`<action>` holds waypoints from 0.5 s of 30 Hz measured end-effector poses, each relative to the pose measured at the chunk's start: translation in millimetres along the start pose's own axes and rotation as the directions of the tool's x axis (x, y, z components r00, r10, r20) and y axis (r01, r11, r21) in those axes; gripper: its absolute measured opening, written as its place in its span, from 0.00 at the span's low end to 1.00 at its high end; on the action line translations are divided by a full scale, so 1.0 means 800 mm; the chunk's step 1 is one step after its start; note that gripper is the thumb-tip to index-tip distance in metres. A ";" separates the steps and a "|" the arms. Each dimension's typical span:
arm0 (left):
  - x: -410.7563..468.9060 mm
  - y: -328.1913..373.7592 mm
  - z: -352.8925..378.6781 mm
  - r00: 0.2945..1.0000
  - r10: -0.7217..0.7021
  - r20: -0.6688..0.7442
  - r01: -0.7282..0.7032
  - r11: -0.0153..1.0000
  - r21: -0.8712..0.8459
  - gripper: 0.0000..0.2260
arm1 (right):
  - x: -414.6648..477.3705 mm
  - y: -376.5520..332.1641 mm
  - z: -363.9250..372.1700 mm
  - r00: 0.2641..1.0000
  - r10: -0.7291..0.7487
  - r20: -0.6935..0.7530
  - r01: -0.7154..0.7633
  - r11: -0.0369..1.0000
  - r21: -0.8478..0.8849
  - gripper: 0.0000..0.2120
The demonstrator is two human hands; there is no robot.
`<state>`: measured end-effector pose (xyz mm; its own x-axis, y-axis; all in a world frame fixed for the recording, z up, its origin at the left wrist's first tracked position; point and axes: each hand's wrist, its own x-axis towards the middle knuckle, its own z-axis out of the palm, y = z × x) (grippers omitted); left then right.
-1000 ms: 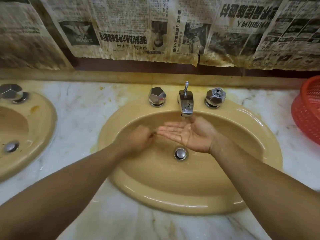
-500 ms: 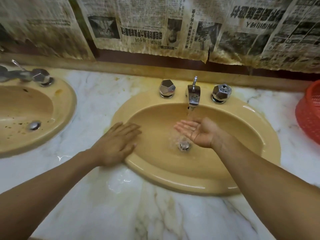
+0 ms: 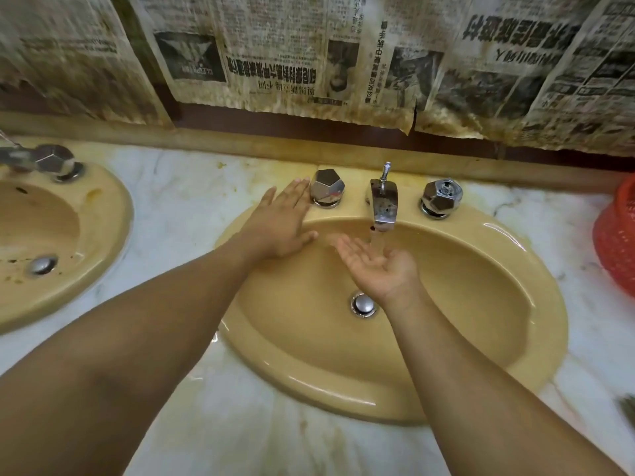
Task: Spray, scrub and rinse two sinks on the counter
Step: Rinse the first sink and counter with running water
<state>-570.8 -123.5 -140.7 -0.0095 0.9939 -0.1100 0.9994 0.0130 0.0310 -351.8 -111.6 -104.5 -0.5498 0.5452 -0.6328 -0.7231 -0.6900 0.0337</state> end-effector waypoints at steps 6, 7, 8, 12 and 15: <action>0.004 0.008 -0.003 0.999 -0.053 0.008 0.054 0.996 -0.069 0.46 | -0.016 -0.016 0.029 0.998 0.007 0.067 -0.010 0.999 0.047 0.28; 0.007 0.012 -0.007 0.996 -0.084 0.033 0.087 0.989 -0.117 0.47 | -0.015 -0.015 0.026 0.999 0.003 0.032 -0.004 0.999 0.041 0.28; 0.011 0.018 -0.009 0.992 -0.117 0.053 0.124 0.980 -0.155 0.48 | -0.014 -0.014 0.022 1.000 -0.002 0.018 0.002 1.000 0.025 0.28; 0.017 0.031 -0.004 0.983 -0.180 0.045 0.186 0.957 -0.223 0.46 | -0.019 -0.010 0.028 0.993 0.060 0.098 -0.063 0.998 0.024 0.31; 0.012 0.041 -0.008 0.958 -0.286 -0.019 0.255 0.881 -0.399 0.39 | -0.022 -0.017 0.019 0.999 0.002 -0.047 -0.004 0.999 -0.036 0.27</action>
<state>-538.4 -112.7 -134.3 -0.2958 0.9505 -0.0952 0.8649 0.3088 0.3956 -338.6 -104.1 -82.1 -0.5309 0.5208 -0.6685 -0.7054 -0.7087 0.0080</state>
